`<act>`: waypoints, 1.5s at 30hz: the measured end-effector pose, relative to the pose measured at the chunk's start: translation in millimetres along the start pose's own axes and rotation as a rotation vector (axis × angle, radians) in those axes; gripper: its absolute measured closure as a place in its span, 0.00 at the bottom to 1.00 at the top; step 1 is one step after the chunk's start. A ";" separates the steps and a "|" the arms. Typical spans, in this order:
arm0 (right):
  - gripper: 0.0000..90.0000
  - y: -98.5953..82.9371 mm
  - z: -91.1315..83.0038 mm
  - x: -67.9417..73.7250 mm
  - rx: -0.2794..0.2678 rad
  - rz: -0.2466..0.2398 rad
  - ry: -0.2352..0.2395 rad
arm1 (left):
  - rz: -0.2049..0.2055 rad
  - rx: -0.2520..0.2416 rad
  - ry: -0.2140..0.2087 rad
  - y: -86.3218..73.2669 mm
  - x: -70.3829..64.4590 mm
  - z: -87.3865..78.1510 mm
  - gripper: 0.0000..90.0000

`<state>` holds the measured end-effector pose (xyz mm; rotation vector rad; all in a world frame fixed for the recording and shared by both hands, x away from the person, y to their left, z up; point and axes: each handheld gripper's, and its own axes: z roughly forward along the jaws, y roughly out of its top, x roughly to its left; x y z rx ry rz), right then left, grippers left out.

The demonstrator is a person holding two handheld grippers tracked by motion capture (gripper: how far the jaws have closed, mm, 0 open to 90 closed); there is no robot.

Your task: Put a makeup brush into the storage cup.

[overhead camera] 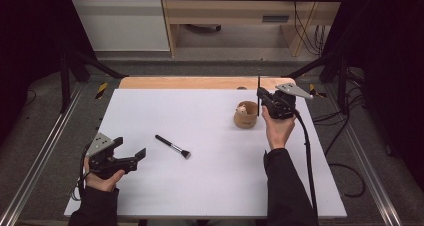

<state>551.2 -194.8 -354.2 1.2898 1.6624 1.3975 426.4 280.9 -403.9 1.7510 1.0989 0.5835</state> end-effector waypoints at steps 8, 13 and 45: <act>0.95 4.1 17.0 -2.0 -0.017 0.009 -0.012 | -0.005 -0.001 -0.002 0.0 0.9 -0.5 0.06; 0.95 3.0 27.5 -6.5 -0.016 0.021 -0.023 | -0.005 0.000 -0.002 -0.3 0.5 -0.1 0.06; 0.95 -11.5 63.1 -9.5 0.016 0.030 -0.044 | -0.003 -0.003 -0.007 -0.1 -0.5 -0.6 0.06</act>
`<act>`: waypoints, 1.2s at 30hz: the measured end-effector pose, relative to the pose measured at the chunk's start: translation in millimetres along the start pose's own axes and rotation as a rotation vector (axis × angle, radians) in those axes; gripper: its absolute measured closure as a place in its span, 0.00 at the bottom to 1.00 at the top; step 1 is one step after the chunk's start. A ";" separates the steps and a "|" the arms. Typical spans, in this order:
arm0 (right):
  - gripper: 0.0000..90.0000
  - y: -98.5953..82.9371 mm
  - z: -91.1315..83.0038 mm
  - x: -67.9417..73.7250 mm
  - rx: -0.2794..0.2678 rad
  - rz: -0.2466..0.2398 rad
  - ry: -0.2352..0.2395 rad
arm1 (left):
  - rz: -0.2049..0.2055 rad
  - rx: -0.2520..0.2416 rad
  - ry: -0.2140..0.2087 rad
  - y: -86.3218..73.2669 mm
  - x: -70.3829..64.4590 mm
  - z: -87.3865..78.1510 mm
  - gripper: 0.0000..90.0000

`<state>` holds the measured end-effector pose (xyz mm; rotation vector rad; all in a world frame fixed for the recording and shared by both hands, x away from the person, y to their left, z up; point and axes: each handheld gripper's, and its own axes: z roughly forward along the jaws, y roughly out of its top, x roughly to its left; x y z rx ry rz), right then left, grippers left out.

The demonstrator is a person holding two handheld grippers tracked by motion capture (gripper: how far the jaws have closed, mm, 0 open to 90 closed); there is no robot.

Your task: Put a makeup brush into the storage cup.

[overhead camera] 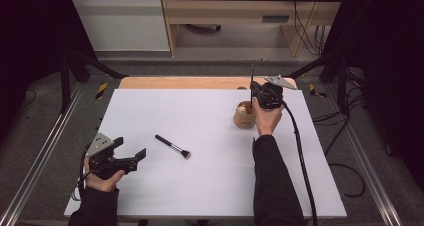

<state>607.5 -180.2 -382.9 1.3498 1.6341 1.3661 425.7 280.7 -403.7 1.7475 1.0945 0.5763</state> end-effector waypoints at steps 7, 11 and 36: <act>0.95 -4.6 4.3 3.9 0.019 0.001 -0.005 | 0.003 0.002 -0.001 0.0 -0.6 0.5 0.06; 0.95 -7.4 6.2 4.9 0.033 -0.003 -0.005 | 0.000 -0.002 -0.001 0.2 -0.2 -0.3 0.06; 0.95 -22.5 9.2 1.4 0.072 -0.003 -0.029 | 0.002 -0.003 -0.001 0.4 -0.2 -1.1 0.06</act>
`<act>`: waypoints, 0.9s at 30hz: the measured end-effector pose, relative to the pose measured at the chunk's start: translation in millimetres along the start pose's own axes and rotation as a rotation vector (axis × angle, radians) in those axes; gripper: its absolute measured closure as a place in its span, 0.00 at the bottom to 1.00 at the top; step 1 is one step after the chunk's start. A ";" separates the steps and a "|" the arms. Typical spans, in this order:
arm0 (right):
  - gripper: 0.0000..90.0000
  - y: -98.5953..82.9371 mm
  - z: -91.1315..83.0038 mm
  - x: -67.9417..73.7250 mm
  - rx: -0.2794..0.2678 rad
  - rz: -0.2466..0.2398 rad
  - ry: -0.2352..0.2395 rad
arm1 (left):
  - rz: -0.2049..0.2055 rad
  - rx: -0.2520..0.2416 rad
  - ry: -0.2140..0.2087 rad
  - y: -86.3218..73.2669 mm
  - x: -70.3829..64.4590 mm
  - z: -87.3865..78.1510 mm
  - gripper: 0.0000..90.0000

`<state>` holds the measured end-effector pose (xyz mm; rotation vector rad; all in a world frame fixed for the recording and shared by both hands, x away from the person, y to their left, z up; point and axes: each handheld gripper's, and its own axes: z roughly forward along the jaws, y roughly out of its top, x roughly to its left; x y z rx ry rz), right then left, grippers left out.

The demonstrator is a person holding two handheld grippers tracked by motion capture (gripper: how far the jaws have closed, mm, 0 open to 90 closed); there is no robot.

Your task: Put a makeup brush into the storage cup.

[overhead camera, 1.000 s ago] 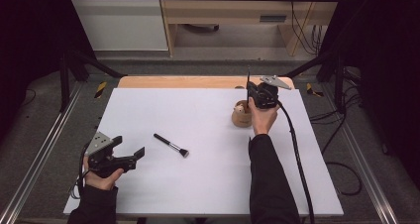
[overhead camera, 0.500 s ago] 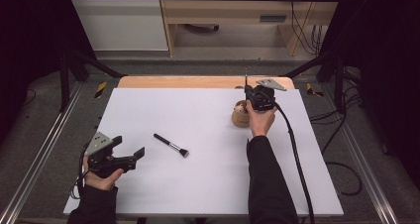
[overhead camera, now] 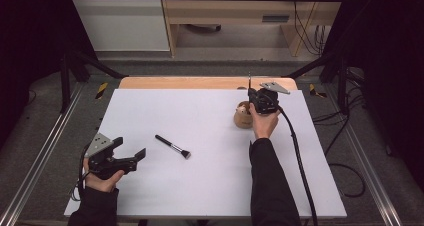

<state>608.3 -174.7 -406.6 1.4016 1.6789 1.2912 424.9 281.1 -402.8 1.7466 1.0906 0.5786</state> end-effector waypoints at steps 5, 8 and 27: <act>0.95 -6.8 2.1 -0.6 0.024 -0.022 -0.003 | -0.001 0.003 0.001 -0.4 -0.3 0.7 0.06; 0.95 -9.8 2.6 0.0 0.023 -0.014 0.002 | -0.002 0.001 0.000 -0.2 -0.2 0.4 0.06; 0.87 -21.3 -15.1 -11.2 0.073 -0.032 0.029 | -0.001 -0.002 0.001 0.3 -1.2 -0.3 0.06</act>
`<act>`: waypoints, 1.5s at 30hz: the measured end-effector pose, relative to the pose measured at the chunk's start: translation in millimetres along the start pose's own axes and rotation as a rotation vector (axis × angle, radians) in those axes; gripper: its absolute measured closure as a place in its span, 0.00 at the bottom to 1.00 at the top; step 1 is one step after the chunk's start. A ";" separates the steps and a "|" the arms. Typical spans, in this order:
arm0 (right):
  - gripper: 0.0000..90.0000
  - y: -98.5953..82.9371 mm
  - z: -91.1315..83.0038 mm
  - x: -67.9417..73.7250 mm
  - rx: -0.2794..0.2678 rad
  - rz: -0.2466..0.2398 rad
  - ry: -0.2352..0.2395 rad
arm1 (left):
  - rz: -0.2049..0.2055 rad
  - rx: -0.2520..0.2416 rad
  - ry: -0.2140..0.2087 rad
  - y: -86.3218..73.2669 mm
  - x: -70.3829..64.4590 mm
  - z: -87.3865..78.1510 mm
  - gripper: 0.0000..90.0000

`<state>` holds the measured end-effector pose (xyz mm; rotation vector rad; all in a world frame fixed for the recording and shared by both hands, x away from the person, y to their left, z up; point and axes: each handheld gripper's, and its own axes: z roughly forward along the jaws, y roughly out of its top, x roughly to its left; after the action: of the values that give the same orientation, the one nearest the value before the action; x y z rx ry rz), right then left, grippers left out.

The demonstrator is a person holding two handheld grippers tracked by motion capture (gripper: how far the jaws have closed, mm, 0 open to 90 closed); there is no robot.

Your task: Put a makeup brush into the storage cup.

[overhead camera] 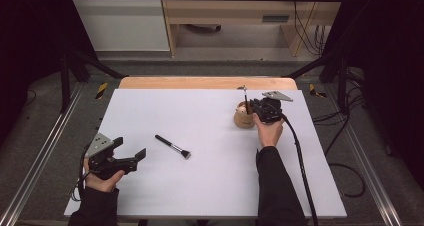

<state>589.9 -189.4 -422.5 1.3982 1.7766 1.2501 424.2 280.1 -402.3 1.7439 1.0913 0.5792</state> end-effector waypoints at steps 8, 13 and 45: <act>0.64 2.1 -33.4 2.9 -0.034 -0.031 0.087 | 0.002 0.007 0.002 -0.7 -0.2 1.6 0.06; 0.49 -0.7 -55.7 11.4 -0.046 -0.080 0.147 | 0.004 0.004 0.004 -0.2 -0.7 1.1 0.06; 0.11 -46.0 -138.0 11.4 -0.051 -0.127 0.269 | 0.033 0.024 -0.002 -2.1 -8.9 8.2 0.06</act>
<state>449.5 -225.1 -405.3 1.1122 1.9613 1.4579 425.4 268.8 -406.9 1.7863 1.0735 0.5864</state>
